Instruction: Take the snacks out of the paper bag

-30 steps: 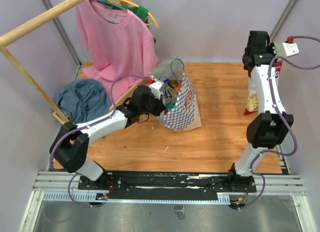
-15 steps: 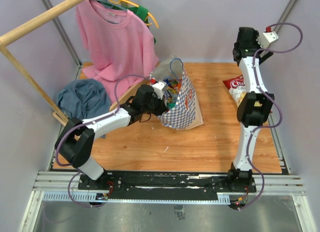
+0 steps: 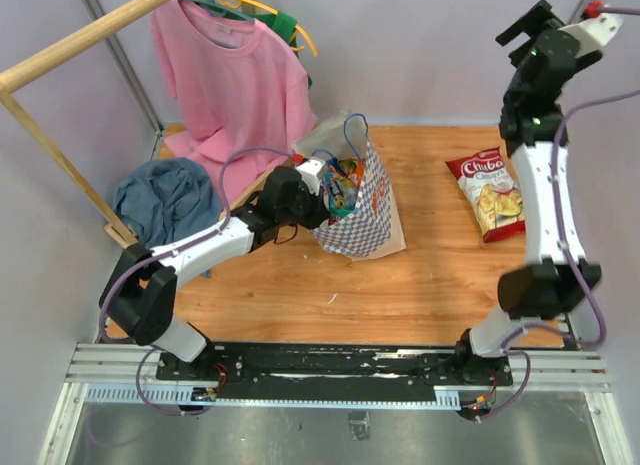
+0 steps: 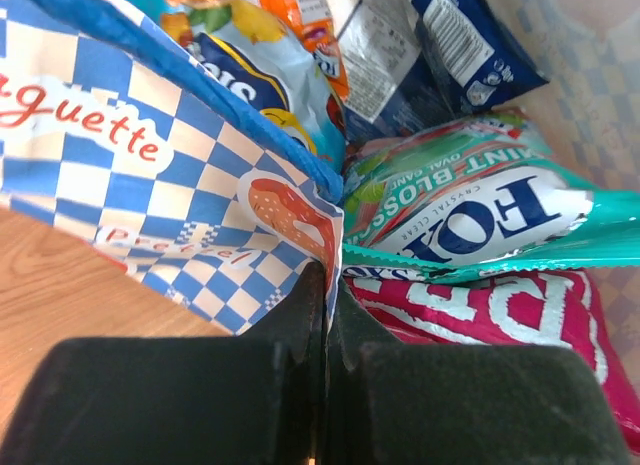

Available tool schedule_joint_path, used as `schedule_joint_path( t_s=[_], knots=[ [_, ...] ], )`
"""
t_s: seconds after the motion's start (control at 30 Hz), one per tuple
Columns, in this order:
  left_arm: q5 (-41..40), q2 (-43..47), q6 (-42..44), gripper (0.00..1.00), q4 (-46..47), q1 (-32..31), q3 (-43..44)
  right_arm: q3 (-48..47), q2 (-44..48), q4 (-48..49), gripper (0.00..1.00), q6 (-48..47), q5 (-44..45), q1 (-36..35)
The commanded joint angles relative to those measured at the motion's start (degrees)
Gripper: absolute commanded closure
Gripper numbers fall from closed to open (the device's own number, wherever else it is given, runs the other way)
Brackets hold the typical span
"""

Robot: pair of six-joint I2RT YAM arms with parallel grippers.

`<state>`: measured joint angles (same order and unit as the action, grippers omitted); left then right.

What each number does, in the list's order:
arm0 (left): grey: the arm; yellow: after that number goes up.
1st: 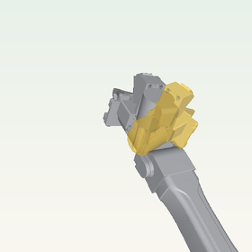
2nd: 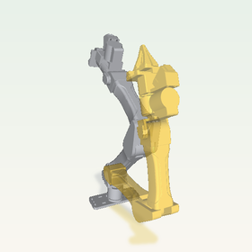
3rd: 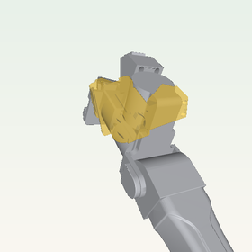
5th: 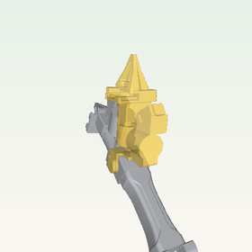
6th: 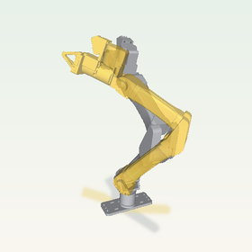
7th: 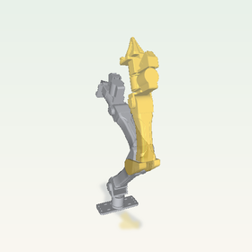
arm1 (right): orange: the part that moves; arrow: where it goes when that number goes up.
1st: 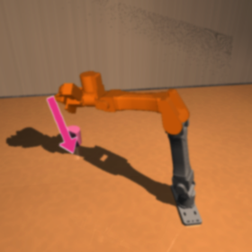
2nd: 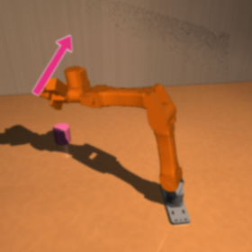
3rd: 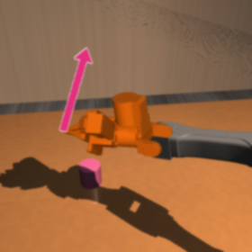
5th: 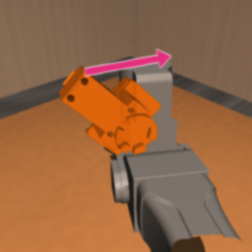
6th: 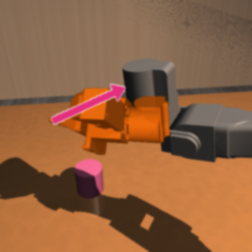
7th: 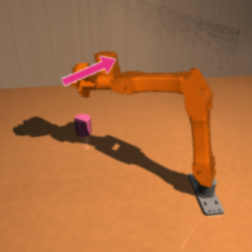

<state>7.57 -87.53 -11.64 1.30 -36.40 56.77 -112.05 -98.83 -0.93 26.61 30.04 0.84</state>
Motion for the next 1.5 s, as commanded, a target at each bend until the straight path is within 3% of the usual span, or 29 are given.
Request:
schedule_joint_path(
  t_s=[0.0, 0.07, 0.2, 0.37, 0.43, 0.63, 0.83, 1.0, 1.07, 1.27, 1.37, 1.47],
  knots=[
    [-3.05, 4.82, -0.1, 0.99, -1.14, 0.81, 2.32, 12.44, 16.93, 5.12, 0.01, -8.62, -23.81, -2.84],
    [-3.09, 6.29, 0.04, 0.99, -2.18, 0.8, 2.9, 25.93, 27.09, 6.33, 0.01, -10.16, -30.27, -2.86],
    [-2.32, 9.06, -0.14, 0.99, -3.64, 0.81, 2.81, 44.6, 39.66, 0.8, 0.02, -12.94, -33.04, -2.69],
    [-5.8, 12.17, 1.45, 1.0, -6.35, 0.81, 1.52, 56.52, 47.22, -6.74, 0.01, -13.43, -41.75, -3.5],
    [-8.43, 12.95, 2.47, 0.99, -8.42, 0.81, 1.81, 57.76, 50.05, -8.45, 0.01, -14.88, -40.73, -6.24],
    [-18.48, 14.7, 2.15, 1.0, -16.87, 0.81, 6.57, 49.34, 53.06, -15.45, 0.01, -19.26, -29.37, -20.3],
    [-23.92, 19.41, 2.48, 0.99, -18.63, 0.81, 9.7, 40.82, 51.38, -16.77, 0.01, -23.42, -19.13, -39.92],
    [-27.75, 19.82, 3.6, 0.99, -21.1, 0.8, 12.15, 37.23, 44.28, -8.51, 0.01, -37.56, 0.63, -65.58],
    [-28.76, 20.25, 3.87, 1.0, -21.73, 0.81, 12.77, 33.03, 37.79, -8.14, 0.01, -43.51, 4.63, -72.06],
    [-27.21, 25.32, 5.03, 0.99, -16.92, 0.81, 9.22, 20.34, 22.36, -11.76, 0.02, -42.38, 0.76, -72.06],
    [-26.32, 27.29, 4.97, 1.0, -16.23, 0.8, 7.84, 13.11, 15.91, -20.09, 0.02, -34.42, -2.56, -66.39],
    [-25.11, 28.37, 4.3, 0.99, -15.74, 0.8, 6.57, 12.43, 13.93, -25.74, 0.02, -24.7, -9.22, -58.98]
  ],
)
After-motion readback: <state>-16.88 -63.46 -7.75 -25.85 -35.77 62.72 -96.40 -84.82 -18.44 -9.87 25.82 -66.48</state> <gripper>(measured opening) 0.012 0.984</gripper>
